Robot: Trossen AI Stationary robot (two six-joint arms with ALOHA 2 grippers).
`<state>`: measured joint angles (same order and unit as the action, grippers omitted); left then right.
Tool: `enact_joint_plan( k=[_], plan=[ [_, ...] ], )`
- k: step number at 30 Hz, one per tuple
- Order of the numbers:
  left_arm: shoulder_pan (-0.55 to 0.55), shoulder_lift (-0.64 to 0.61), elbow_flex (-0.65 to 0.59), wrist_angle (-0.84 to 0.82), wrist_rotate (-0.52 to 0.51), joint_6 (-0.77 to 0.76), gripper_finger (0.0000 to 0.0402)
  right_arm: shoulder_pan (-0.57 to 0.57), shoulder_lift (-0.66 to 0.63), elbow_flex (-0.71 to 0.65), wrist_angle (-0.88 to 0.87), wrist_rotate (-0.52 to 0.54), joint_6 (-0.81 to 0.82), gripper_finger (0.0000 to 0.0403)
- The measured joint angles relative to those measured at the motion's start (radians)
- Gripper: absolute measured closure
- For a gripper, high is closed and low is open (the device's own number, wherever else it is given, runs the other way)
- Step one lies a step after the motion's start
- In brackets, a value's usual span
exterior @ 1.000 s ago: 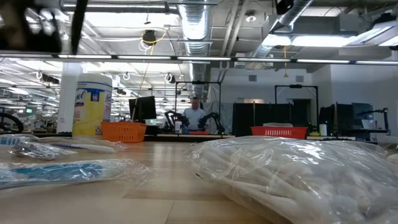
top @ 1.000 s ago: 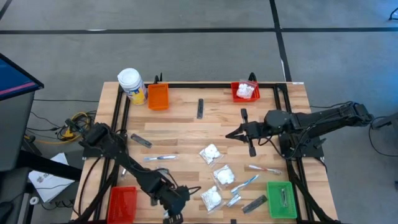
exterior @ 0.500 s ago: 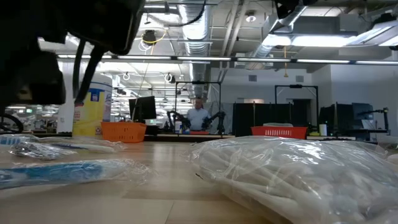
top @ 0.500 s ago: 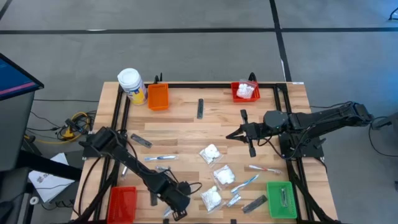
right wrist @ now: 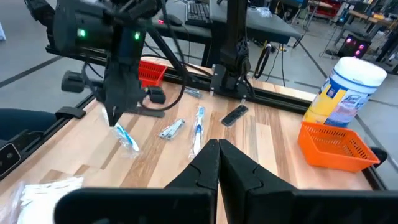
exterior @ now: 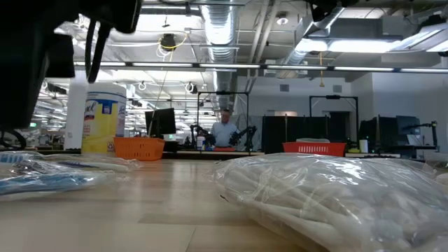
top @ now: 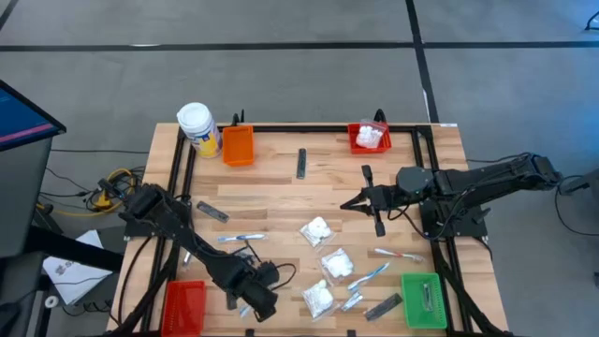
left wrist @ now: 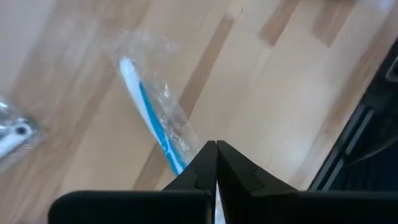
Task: Pick & Place Travel size toiletries
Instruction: Put the blue toothbrush into the orange bin
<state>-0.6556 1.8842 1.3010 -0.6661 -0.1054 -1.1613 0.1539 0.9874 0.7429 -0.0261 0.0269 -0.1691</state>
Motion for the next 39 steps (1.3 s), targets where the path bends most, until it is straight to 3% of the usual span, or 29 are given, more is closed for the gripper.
enact_joint_plan(
  k=[3,7,21,34,39],
  plan=[
    [-0.001,-0.022,-0.001,-0.003,-0.004,-0.061,0.0400,0.000,0.000,0.000,-0.007,0.000,0.010,0.0402],
    [0.002,-0.016,-0.002,-0.004,0.065,-0.165,0.0386,0.000,0.000,0.000,-0.031,0.000,0.013,0.0402],
    [0.017,-0.011,-0.069,-0.006,0.077,-0.209,0.0259,0.001,0.000,0.000,-0.041,0.000,0.031,0.0402],
    [0.023,0.010,-0.088,0.013,0.075,-0.208,0.0251,0.001,0.000,0.000,-0.043,0.000,0.031,0.0402],
    [0.033,0.086,-0.082,0.049,0.147,-0.205,0.0251,0.000,0.000,0.000,-0.043,0.000,0.031,0.0402]
  ],
)
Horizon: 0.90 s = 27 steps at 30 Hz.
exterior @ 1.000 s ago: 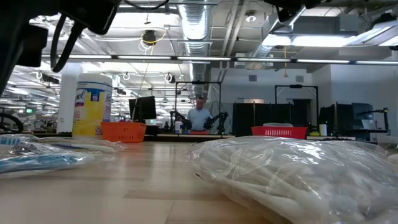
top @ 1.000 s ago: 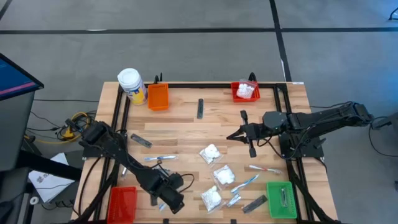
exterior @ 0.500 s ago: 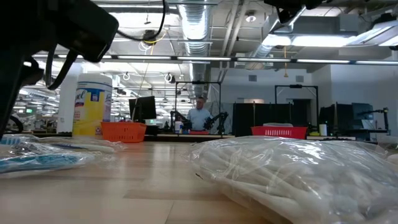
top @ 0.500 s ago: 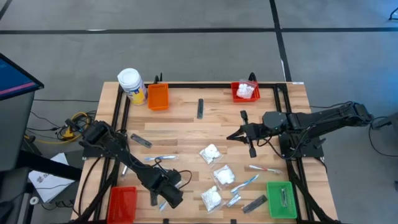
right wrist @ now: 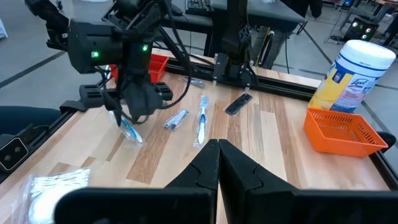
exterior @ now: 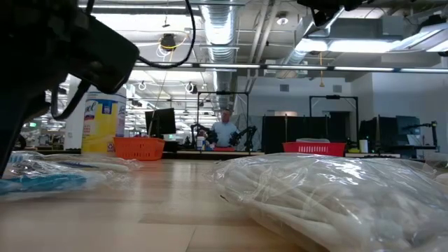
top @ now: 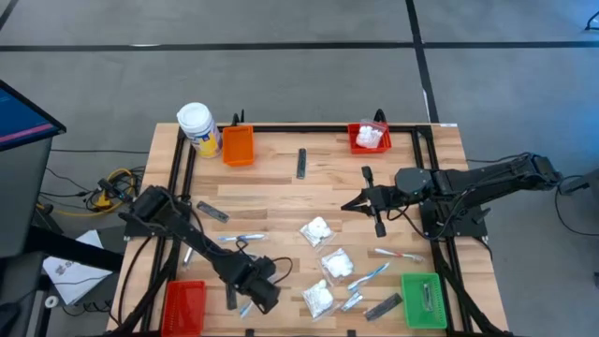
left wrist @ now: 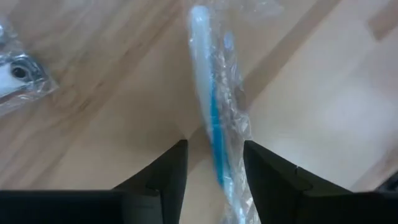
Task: Pick & Place Travel size toiletries
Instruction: Put the blue toothbrush into the orange bin
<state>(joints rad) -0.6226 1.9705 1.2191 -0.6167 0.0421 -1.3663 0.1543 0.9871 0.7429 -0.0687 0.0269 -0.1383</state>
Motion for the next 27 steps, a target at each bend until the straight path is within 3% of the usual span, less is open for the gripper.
enact_joint_plan(
  k=[6,13,17,22,27],
  plan=[
    [0.005,0.018,0.003,-0.021,0.017,0.000,0.0268,0.000,0.000,0.000,-0.002,0.000,0.000,0.0402],
    [0.010,0.010,-0.001,-0.055,0.013,0.023,0.0382,0.000,0.000,0.000,-0.002,0.000,0.000,0.0402],
    [0.009,-0.028,-0.002,-0.047,-0.009,0.040,0.0387,0.000,0.000,0.000,-0.002,0.000,0.000,0.0402],
    [0.002,-0.179,0.006,-0.065,-0.159,0.086,0.0393,0.000,0.000,0.000,-0.003,0.000,-0.002,0.0402],
    [0.007,-0.352,0.003,-0.162,-0.435,0.182,0.0393,0.000,0.000,0.000,-0.007,0.000,-0.002,0.0402]
  ],
)
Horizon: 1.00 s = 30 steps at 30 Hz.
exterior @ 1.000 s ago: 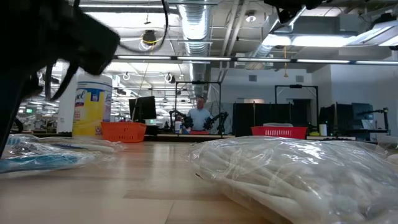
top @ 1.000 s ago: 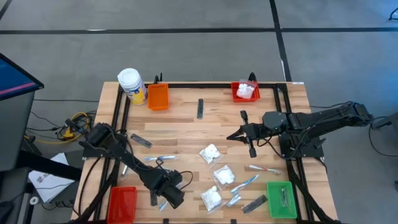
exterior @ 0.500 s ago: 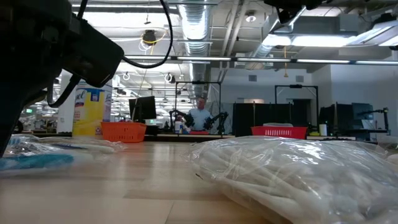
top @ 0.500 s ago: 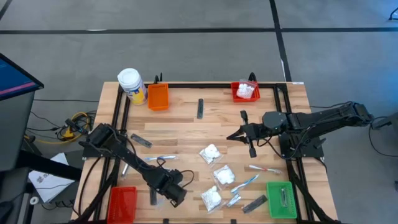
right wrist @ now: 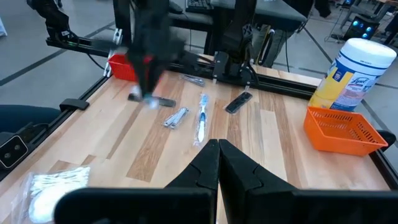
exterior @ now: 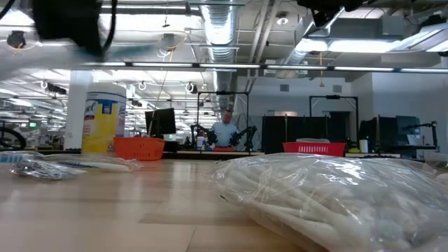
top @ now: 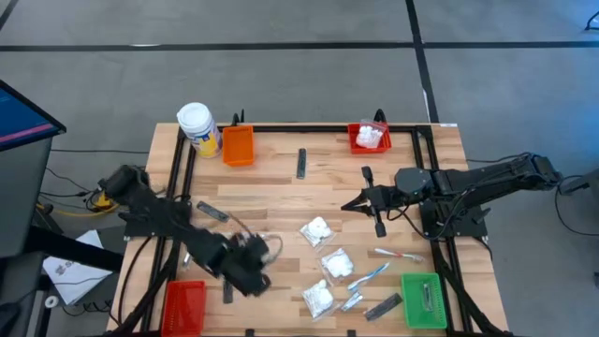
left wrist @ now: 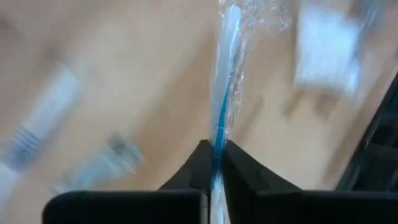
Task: Pick & Place Travel size toiletries
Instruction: Put the blue toothbrush into the orange bin
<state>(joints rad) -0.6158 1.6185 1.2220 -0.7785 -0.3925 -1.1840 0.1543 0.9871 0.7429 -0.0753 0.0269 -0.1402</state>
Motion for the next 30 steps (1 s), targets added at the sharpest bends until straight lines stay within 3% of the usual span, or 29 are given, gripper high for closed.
enact_joint_plan(
  k=[6,9,12,19,25,30],
  plan=[
    [0.067,-0.210,0.002,-0.157,-0.377,0.040,0.0394,0.000,0.000,0.000,-0.002,0.000,0.002,0.0402],
    [0.148,-0.302,0.004,-0.162,-0.472,0.147,0.0394,0.000,0.000,0.000,-0.007,0.000,0.002,0.0402],
    [0.274,-0.360,0.003,-0.162,-0.503,0.260,0.0394,0.000,0.000,0.000,-0.012,0.000,0.002,0.0402],
    [0.691,-0.404,0.004,-0.159,-0.414,0.453,0.0390,0.000,0.000,0.000,-0.023,0.000,0.002,0.0402],
    [1.060,-0.352,-0.041,-0.056,-0.201,0.625,0.0389,0.000,0.000,0.000,-0.027,0.000,0.002,0.0402],
    [1.257,-0.256,-0.097,0.111,-0.008,0.688,0.0388,-0.001,0.000,0.000,-0.030,0.000,0.002,0.0402]
  ],
)
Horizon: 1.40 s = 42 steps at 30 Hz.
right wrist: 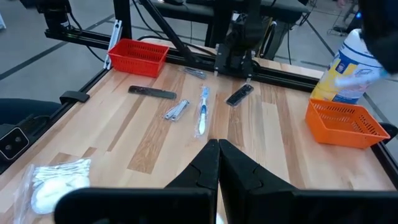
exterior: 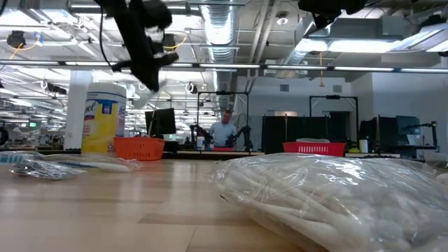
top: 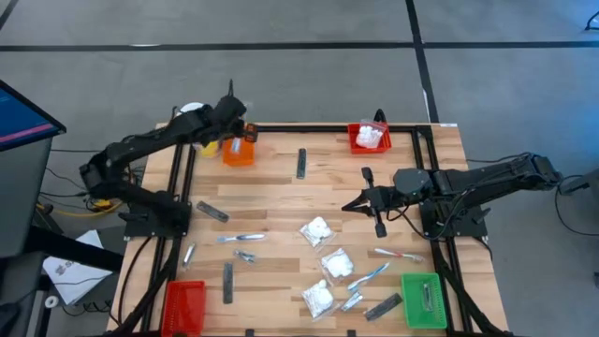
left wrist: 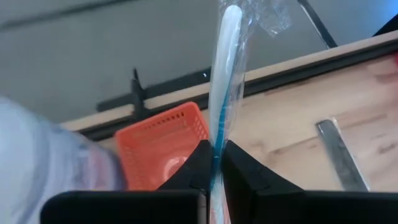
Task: Pick & Place Travel size toiletries
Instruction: Put the blue toothbrush into the orange bin
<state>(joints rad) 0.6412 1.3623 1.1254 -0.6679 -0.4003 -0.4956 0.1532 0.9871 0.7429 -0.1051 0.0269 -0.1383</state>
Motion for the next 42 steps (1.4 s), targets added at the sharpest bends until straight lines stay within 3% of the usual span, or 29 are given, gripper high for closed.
enact_joint_plan(
  k=[3,15,30,34,42],
  plan=[
    [0.049,0.077,-0.006,0.056,0.068,0.023,0.0389,-0.003,0.000,0.000,-0.002,0.000,0.000,0.0402],
    [0.060,0.338,-0.006,0.074,0.035,0.066,0.0392,-0.039,0.000,0.000,-0.028,0.000,0.000,0.0402],
    [0.065,0.364,-0.006,0.072,0.008,0.016,0.0388,-0.051,0.000,0.000,-0.030,0.000,0.016,0.0402],
    [0.065,0.364,-0.006,0.066,-0.016,0.018,0.0364,-0.051,0.000,0.000,-0.033,0.000,0.016,0.0402],
    [0.065,0.364,-0.006,0.055,-0.047,0.094,0.0278,-0.051,0.000,0.000,-0.041,0.000,0.016,0.0402]
  ],
)
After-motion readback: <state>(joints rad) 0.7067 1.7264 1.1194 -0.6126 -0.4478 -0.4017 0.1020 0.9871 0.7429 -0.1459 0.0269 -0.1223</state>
